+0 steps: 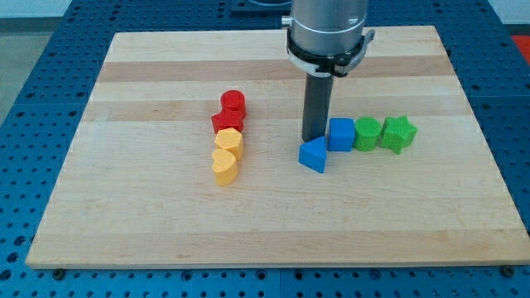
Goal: Point your arm towards the blue triangle
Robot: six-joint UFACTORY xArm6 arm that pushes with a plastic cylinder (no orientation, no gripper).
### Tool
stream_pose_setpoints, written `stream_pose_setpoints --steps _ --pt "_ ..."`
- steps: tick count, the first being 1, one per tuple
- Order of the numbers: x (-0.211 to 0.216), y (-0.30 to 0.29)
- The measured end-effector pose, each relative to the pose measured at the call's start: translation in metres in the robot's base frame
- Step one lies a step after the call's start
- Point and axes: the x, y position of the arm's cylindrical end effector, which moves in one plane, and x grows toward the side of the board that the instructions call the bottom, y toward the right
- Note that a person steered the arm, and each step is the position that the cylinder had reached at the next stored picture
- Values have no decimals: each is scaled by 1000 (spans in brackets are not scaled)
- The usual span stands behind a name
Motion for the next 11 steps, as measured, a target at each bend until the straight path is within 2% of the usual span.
stream_pose_setpoints --steps 5,11 --pt "6 -50" --pt "61 -45"
